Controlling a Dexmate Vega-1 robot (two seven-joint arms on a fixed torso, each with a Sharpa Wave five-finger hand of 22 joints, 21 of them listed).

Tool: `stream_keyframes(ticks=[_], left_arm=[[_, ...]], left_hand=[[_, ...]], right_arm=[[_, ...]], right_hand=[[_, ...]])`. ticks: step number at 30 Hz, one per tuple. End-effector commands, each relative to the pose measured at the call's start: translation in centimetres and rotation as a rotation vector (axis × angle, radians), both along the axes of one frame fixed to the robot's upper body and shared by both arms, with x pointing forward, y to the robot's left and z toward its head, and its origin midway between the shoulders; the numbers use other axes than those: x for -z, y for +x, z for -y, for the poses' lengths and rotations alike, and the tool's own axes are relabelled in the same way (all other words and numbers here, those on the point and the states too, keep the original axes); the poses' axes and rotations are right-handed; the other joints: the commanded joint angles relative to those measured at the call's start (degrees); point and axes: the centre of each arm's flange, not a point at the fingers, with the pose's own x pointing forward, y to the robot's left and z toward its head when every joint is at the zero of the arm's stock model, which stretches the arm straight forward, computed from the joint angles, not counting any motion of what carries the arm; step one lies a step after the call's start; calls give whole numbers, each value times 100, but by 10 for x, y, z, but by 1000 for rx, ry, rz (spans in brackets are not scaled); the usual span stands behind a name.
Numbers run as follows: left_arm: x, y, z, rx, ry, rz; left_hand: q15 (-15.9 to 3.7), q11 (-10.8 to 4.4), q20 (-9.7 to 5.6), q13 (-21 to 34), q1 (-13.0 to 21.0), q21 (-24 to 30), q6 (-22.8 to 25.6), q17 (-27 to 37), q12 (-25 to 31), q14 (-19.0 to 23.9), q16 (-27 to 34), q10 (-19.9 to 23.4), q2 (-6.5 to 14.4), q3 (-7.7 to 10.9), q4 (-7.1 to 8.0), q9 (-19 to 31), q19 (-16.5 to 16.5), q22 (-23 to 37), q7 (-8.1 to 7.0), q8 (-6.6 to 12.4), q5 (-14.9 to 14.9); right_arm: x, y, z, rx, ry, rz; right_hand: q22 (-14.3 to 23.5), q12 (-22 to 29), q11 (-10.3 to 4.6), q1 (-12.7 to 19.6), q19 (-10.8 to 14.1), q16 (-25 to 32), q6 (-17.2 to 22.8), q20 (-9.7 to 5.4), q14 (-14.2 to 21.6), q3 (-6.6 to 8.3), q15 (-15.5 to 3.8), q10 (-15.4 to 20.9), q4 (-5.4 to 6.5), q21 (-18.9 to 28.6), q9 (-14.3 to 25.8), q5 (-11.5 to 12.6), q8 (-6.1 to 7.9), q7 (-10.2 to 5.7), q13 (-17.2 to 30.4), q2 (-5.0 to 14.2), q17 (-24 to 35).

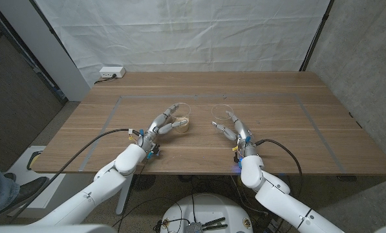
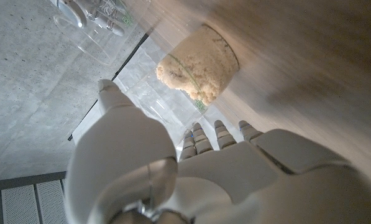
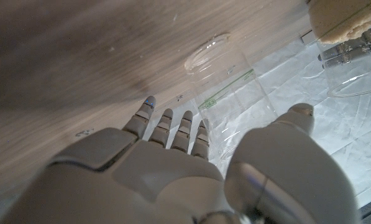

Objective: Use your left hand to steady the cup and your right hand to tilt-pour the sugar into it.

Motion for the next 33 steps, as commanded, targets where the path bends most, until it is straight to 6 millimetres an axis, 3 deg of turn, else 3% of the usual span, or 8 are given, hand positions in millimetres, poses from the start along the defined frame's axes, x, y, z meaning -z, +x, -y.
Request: stream_keyframes(ticks=[1, 10, 14, 17, 20, 30, 33], left_arm=[[3, -3, -6, 2, 29, -29], [2, -9, -16, -19, 19, -24], [1, -11, -20, -30, 11, -17], [0, -14, -25, -36, -3, -12], [0, -17, -29, -47, -12, -5], [1, -24, -44, -83, -39, -5], [1, -24, -47, -91, -46, -5]], left_hand=[[28, -11, 24, 35, -79, 2, -180, 28, -8, -131, -1, -143, -7, -42, 55, 4, -780, 24, 8, 9, 21], [55, 42, 43, 36, -123, 7, -416, 29, -7, -242, 1, -303, -20, -55, 82, 3, -817, 25, 52, -5, 17], [57, 42, 42, 37, -134, 6, -458, 29, 2, -265, 5, -326, -22, -57, 90, 3, -837, 25, 48, 3, 16], [35, 45, 46, 37, -141, 14, -452, 29, 20, -258, 17, -318, -23, -58, 95, 3, -831, 26, 39, 24, 16], [-96, 33, -17, 36, -145, 30, -431, 21, 50, -297, 16, -303, -31, -58, 99, 1, -817, 25, 41, 61, 15], [-134, 24, -34, 33, -146, 48, -397, 12, 77, -310, 22, -283, -40, -57, 102, 0, -784, 24, 54, 93, 15], [-135, 22, -34, 32, -147, 55, -376, 10, 80, -308, 25, -283, -42, -56, 103, 0, -770, 23, 55, 105, 15]], right_arm=[[-1, 0, -3, -11, -30, -30], [-1, -2, -1, -8, -20, -23], [-2, -2, 3, -66, -22, -40], [-2, -3, 5, -62, 4, -53], [-2, -5, 8, -52, 25, -42], [-1, -11, 14, -50, 72, 36], [1, -14, 20, -54, 140, 81]], right_hand=[[3, -34, 217, -99, -103, -19, -247, 48, -191, -111, 106, -274, 30, -6, 1, 66, -26, 62, 9, -42, 14], [-1, -14, 360, -169, -155, -4, -529, 73, -319, -183, 192, -499, 58, 8, -5, 124, -25, 129, 4, -87, 6], [-2, -19, 364, -185, -160, -6, -588, 81, -363, -202, 245, -579, 64, 13, -6, 140, -19, 161, 3, -98, 3], [-6, -1, 369, -256, -174, -1, -776, 169, -429, -255, 299, -658, 95, 18, -8, 166, -35, 186, 2, -130, 3], [-8, 21, 368, -339, -168, 4, -864, 228, -467, -302, 334, -667, 131, 26, -10, 175, -31, 220, 1, -157, 5], [-10, 49, 369, -506, -145, 27, -905, 244, -474, -387, 356, -678, 207, 40, -10, 184, 3, 255, 1, -198, 7], [-11, 148, 319, -862, -13, 103, -744, 161, -287, -558, 270, -522, 371, 92, -12, 191, 99, 239, -1, -274, 10]])
